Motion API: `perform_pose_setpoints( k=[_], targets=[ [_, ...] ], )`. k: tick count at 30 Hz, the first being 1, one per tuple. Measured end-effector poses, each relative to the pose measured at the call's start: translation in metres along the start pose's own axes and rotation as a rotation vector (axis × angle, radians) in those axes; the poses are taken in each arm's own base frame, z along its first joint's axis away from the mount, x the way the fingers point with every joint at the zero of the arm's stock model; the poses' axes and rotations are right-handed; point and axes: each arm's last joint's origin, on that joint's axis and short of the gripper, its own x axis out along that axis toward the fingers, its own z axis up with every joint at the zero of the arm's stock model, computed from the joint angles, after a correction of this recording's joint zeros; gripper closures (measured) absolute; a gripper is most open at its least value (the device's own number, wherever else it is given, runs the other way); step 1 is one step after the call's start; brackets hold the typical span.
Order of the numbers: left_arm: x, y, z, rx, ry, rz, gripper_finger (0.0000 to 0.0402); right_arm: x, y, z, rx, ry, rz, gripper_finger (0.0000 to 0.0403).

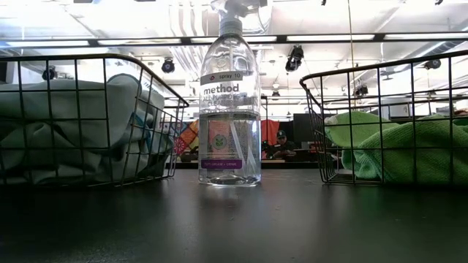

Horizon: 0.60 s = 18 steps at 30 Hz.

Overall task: Sort microfiber towel by color & place in baskets
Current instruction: Put the green microfiber towel into the right wire basket

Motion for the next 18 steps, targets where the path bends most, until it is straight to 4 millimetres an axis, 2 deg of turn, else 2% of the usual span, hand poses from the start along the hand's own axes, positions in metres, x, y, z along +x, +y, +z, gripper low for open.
perform_pose_setpoints(
  k=[5, 18],
  targets=[
    [-0.0001, -0.0035, 0.0001, -0.007, 0.030, -0.051, 0.0205, 0.0000, 0.0000, 0.0000, 0.000, 0.000, 0.000, 0.0294],
    [-0.0002, -0.0046, -0.0004, -0.013, 0.053, -0.072, 0.0385, 0.0000, 0.0000, 0.0000, 0.000, -0.001, 0.000, 0.0294]
  ],
)
